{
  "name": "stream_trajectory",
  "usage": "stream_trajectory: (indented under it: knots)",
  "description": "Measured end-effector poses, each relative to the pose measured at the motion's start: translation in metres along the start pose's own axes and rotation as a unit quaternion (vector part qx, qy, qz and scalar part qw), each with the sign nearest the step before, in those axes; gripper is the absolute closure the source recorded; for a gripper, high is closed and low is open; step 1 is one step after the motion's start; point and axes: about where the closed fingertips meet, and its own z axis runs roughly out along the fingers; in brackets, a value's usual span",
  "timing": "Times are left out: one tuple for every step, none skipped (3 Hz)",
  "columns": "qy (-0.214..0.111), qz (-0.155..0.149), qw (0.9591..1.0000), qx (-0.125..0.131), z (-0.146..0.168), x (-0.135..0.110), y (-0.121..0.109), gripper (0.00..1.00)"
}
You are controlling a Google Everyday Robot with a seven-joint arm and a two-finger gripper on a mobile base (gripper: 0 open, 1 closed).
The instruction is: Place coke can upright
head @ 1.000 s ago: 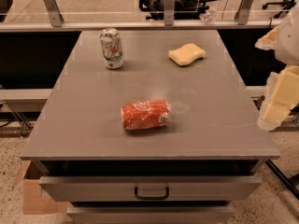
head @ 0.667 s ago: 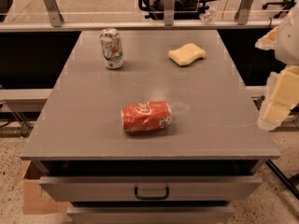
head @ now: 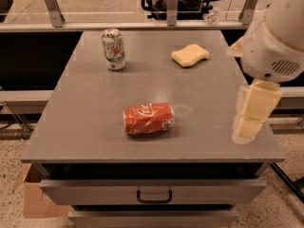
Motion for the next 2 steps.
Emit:
stream_trajectory:
  knots:
    - [-0.013, -0.017, 0.9996, -0.015, 0.027, -0.033, 0.006, 0.00]
    - [-0.026, -0.018, 0.9988, -0.037, 0.056, -0.059, 0.004, 0.00]
